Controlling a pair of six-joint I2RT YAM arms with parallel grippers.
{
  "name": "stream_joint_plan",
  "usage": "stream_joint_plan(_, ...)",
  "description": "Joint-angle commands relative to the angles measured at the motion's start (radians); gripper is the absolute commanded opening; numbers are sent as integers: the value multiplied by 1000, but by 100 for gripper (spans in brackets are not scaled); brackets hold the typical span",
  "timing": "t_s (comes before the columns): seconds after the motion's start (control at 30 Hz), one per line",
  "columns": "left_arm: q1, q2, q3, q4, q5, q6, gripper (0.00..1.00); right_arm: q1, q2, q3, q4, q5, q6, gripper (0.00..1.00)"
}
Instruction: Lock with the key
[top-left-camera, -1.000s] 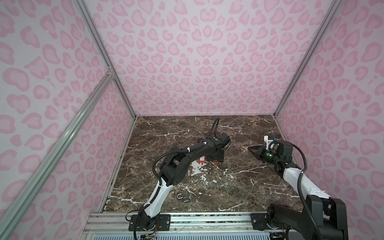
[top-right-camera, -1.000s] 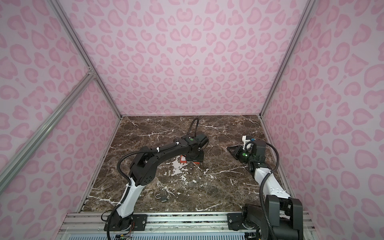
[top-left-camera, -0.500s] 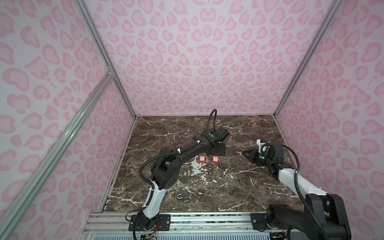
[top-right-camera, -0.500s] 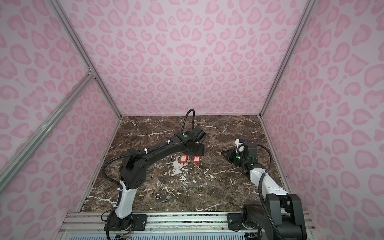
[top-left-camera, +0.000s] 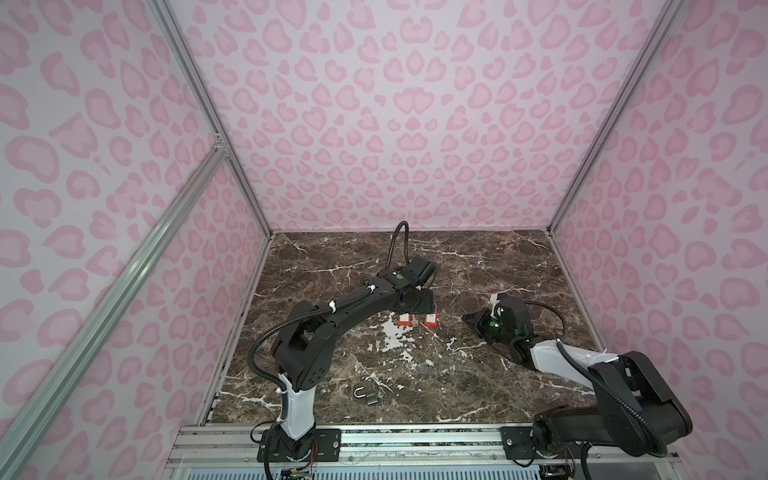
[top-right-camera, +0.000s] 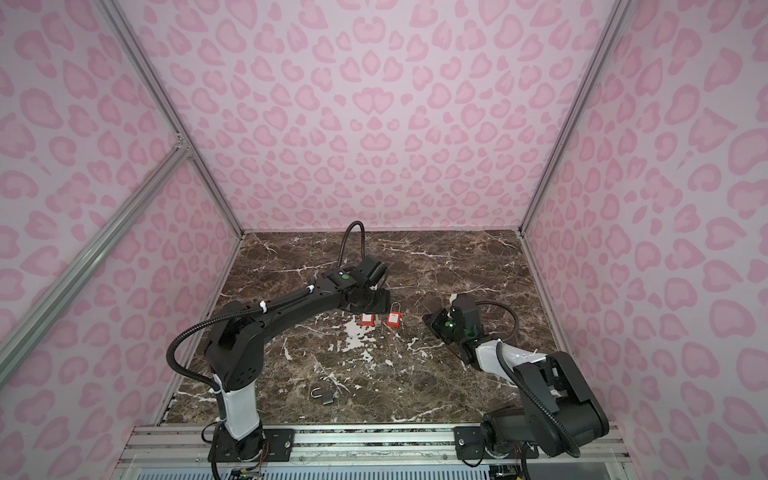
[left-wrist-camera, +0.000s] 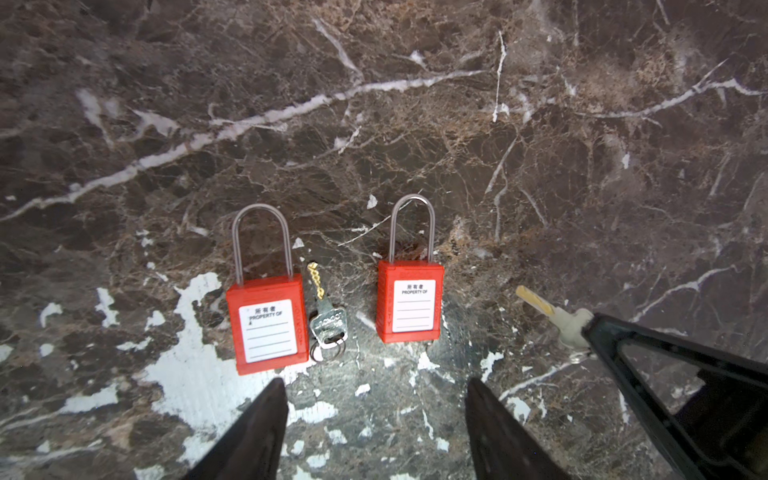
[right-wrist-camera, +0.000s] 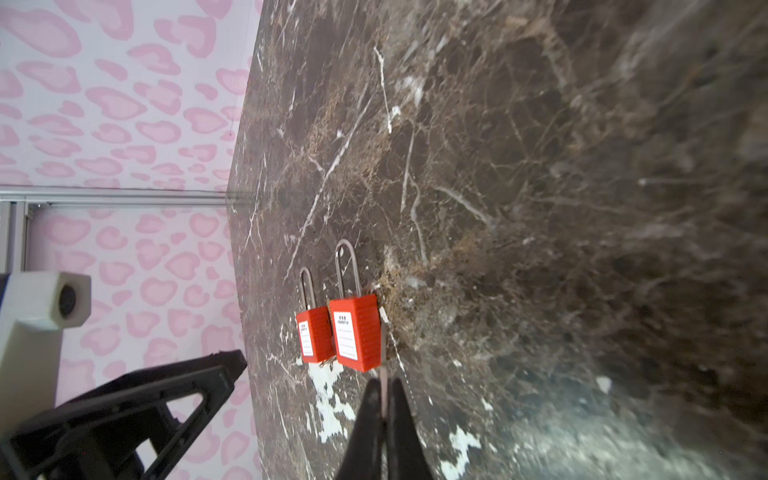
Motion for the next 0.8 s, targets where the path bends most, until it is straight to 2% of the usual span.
stream_joint_plan(0.0,0,-52,-54,49,-3,-18,69,29,18,7,71,99,73,0)
stream_joint_plan(0.1,1,-83,-99,59,-14,-24,69,50,35,20,70,147,77,0)
stream_joint_plan(0.37,0,-120,-179,81,-6,-29,69,74,126,48,131,173,120,0)
stream_joint_plan(0.77,4,-150,-217,70,-15,-4,70,117,222,86,209,191,178,0)
